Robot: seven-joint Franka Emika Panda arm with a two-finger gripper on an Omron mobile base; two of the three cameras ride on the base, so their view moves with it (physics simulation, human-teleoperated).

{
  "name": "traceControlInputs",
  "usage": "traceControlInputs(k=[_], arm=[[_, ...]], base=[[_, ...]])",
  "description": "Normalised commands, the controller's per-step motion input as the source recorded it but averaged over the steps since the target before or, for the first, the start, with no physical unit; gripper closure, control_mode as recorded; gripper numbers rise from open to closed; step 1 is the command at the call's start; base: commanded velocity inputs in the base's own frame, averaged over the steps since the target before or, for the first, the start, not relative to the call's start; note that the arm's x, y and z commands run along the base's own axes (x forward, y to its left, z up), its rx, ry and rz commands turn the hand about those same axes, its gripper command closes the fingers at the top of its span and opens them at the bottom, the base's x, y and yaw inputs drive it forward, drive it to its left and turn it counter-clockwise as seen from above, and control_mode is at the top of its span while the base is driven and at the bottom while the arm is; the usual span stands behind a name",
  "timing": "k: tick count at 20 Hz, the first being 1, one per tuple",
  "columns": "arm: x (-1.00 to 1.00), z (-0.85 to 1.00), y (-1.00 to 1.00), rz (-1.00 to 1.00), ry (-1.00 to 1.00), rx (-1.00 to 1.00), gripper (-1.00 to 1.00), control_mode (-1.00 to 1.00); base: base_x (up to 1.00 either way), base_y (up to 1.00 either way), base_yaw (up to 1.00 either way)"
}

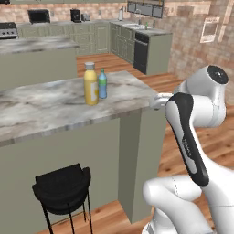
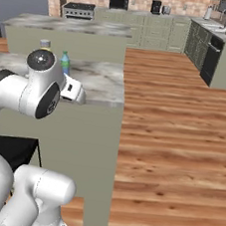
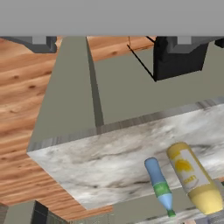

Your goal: Place the drinks on the dining counter in a tight cluster.

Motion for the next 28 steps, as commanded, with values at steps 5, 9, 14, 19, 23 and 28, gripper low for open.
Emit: traceControlInputs(k=[5, 9, 14, 19, 23, 28], arm=[[0.0, 0.0, 0.0, 0.0, 0.0, 0.0, -1.0, 1.0], [0.0, 0.0, 0.0, 0.0, 0.0, 0.0, -1.0, 1.0], [0.0, 0.0, 0.0, 0.0, 0.0, 0.0, -1.0, 1.0], [0.0, 0.0, 0.0, 0.0, 0.0, 0.0, -1.0, 1.0], [0.0, 0.0, 0.0, 0.0, 0.0, 0.0, -1.0, 1.0], [0.0, 0.0, 0.0, 0.0, 0.0, 0.0, -1.0, 1.0]], base=[[-0.23, -0.31, -0.05], [0.0, -0.76, -0.05], [0.34, -1.0, 0.0], [0.22, -1.0, 0.0], [0.33, -1.0, 0.0], [0.68, -0.92, 0.0]])
